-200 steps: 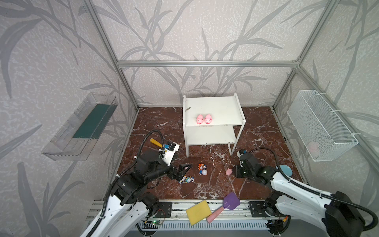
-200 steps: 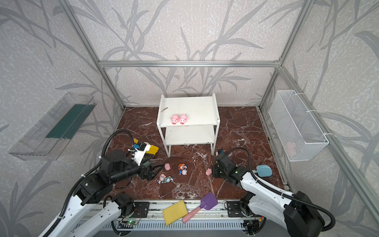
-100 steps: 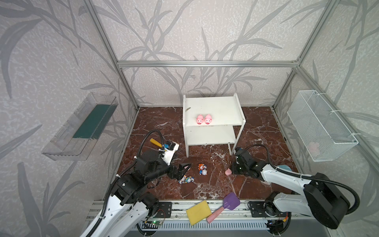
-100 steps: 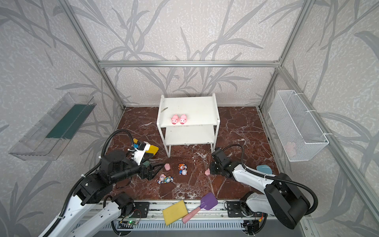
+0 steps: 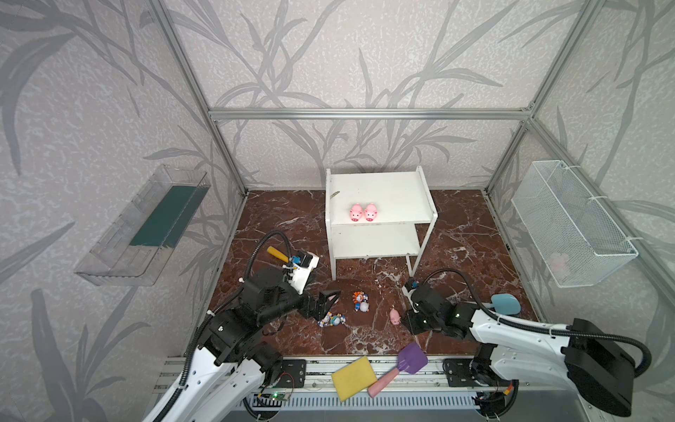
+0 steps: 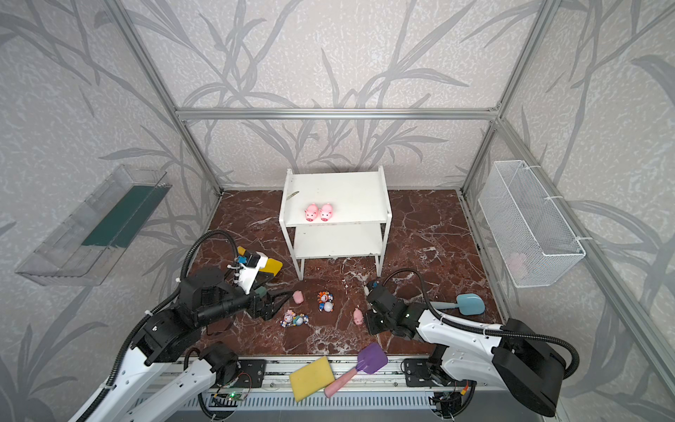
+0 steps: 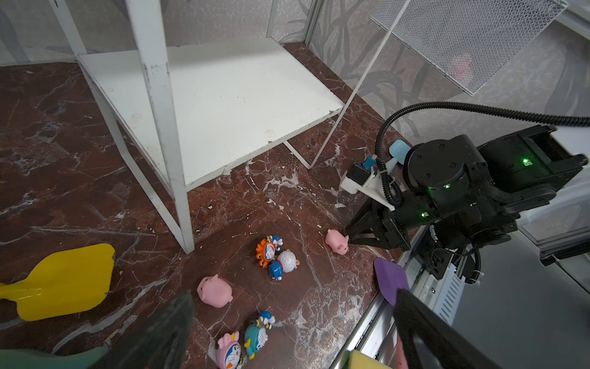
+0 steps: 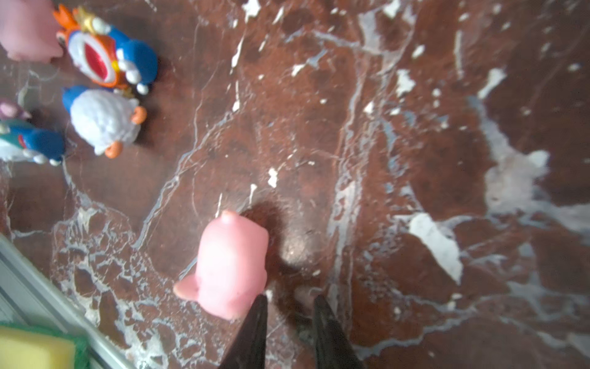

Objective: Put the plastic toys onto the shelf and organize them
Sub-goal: 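Lower the right gripper over the pink pig near the figurines, then grasp the pink pig with the right gripper and lift it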

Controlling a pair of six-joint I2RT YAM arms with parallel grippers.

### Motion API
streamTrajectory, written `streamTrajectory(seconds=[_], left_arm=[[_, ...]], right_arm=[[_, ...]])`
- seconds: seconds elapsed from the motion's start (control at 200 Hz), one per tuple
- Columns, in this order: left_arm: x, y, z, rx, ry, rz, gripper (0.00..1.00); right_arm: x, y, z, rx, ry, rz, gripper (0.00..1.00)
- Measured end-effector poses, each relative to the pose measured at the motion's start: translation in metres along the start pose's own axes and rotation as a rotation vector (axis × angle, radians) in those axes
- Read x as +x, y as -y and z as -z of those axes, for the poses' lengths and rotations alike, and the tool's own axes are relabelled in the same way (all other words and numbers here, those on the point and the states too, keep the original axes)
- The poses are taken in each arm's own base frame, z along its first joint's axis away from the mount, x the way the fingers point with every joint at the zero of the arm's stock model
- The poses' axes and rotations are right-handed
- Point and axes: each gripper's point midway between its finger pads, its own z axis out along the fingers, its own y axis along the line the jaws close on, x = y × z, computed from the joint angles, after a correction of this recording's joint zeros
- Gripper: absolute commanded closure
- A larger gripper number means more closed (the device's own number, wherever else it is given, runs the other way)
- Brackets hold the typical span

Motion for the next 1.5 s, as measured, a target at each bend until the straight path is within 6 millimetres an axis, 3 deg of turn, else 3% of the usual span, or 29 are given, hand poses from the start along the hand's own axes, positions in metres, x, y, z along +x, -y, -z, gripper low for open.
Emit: streamTrajectory(seconds=[0.2,0.365,0.505,0.715,1.054,1.344,1.504], left_arm=[[0.0,0.001,0.001,0.002,0.003,-0.001,0.01],[0.001,0.003,-0.003,0.023,-0.013,0.003,0.01],[0.005,0.003,-0.009,0.032,-0.045,0.016,0.01],[0.007,0.006,-0.01,0.046,-0.052,0.02,0.01],[0.007,0.006,-0.01,0.05,-0.053,0.019,0.01],[0.007,0.006,-0.01,0.05,-0.053,0.019,0.01],[0.007,0.007,-0.01,0.051,-0.054,0.019,0.01]], right_arm=[[0.001,0.0,0.008,0.006,0.012,0.005,0.59],[0.009,-0.011,0.012,-0.02,0.007,0.054,0.42],[0.013,-0.017,0.01,-0.02,-0.01,0.084,0.35],[0.005,-0.025,-0.002,0.018,-0.008,0.074,0.37],[-0.015,-0.032,-0.014,0.082,0.027,0.076,0.61],[-0.023,-0.047,-0.004,0.092,0.041,0.157,0.68],[-0.03,-0.062,0.017,0.065,0.038,0.224,0.68]])
